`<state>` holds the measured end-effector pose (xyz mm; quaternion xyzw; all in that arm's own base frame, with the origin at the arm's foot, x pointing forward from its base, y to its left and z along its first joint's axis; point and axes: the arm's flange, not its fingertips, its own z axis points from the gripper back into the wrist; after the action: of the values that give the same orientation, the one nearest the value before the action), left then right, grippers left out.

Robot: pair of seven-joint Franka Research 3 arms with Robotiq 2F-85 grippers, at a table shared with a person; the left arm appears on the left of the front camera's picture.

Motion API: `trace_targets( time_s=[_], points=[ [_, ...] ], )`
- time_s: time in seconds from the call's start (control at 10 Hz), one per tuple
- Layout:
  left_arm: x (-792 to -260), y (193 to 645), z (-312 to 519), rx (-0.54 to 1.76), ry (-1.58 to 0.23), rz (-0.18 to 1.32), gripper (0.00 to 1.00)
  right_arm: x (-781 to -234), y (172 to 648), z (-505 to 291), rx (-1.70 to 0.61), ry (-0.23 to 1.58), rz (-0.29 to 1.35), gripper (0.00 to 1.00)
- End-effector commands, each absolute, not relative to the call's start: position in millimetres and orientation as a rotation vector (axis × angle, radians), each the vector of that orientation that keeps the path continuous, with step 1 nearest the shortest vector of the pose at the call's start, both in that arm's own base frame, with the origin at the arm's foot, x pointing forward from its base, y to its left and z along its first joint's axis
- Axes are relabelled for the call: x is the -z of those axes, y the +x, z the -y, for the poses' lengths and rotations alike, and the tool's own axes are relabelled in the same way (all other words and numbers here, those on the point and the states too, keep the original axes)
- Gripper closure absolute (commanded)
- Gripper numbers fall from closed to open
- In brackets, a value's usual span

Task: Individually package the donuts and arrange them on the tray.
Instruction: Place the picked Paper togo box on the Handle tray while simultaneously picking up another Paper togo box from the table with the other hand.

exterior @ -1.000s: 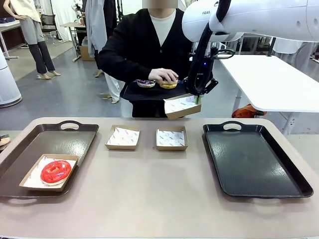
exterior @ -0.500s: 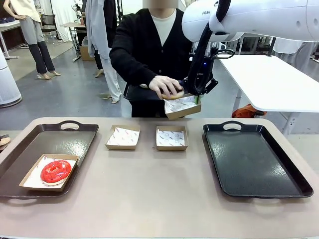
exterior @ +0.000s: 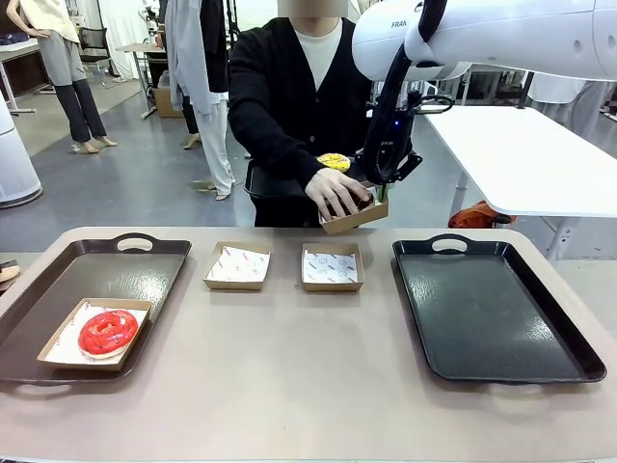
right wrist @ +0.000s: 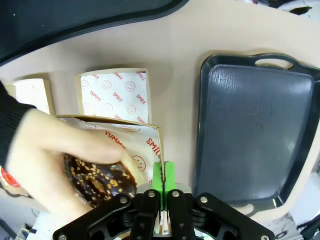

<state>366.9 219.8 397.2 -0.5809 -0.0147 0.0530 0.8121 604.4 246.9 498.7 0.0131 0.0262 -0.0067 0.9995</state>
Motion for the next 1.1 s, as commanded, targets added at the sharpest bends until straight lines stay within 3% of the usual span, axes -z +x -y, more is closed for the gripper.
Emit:
trace_targets(
  time_s=[0.0, 1.0],
  points=[
    [-397.5, 365.4, -220.9, -0.115, -1.244, 0.034, 0.00, -498.3, 600.5, -244.1, 0.015, 0.027, -0.058, 1.00],
    [-397.5, 365.4, -220.9, -0.115, -1.244, 0.034, 0.00, -498.3, 600.5, -244.1, 0.015, 0.027, -0.058, 1.00]
  ],
)
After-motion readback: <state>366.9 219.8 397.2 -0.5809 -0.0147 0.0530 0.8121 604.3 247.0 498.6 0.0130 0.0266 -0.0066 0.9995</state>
